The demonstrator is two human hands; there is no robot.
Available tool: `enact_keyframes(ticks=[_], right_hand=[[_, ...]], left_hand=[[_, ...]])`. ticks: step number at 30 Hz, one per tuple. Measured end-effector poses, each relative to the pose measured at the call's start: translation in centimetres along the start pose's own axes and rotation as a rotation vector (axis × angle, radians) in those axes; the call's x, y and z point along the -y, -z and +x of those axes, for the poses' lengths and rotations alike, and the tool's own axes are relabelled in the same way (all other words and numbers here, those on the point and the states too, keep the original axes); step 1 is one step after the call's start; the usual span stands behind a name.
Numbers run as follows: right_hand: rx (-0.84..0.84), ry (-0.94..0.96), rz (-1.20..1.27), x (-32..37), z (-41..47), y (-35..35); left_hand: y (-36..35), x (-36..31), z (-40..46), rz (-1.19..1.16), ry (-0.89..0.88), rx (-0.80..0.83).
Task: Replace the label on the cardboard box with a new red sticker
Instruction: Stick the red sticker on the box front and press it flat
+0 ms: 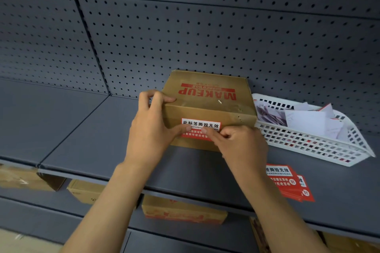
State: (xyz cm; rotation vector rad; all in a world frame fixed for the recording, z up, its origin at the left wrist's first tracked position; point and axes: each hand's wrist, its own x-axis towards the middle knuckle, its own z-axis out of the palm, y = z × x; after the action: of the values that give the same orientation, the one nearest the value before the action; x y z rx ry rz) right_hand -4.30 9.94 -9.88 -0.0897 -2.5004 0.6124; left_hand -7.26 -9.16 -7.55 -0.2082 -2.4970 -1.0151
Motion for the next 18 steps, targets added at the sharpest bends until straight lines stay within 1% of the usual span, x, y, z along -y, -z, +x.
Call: enact_keyframes(ticks=[4, 7, 13, 18], right_hand=[[-0.009, -0.03, 0.032, -1.7, 0.0, 1.1], [-0.011, -0.009, 0.064, -2.2, -0.2, 1.2], [0.014, 0.083, 0.035, -0.4, -0.4, -0.2], [0.031, 0.043, -0.018, -0.3, -0.1, -0.2]], left_hand=[[0.7, 0.6, 0.0, -0.021, -0.029, 0.053], [0.8, 0.7, 0.1, -0.007, -0.036, 0.066], [-0.2, -0.1, -0.4, 0.019, -0.052, 0.033], [-0.3, 0.2, -0.4, 0.054, -0.047, 0.008]])
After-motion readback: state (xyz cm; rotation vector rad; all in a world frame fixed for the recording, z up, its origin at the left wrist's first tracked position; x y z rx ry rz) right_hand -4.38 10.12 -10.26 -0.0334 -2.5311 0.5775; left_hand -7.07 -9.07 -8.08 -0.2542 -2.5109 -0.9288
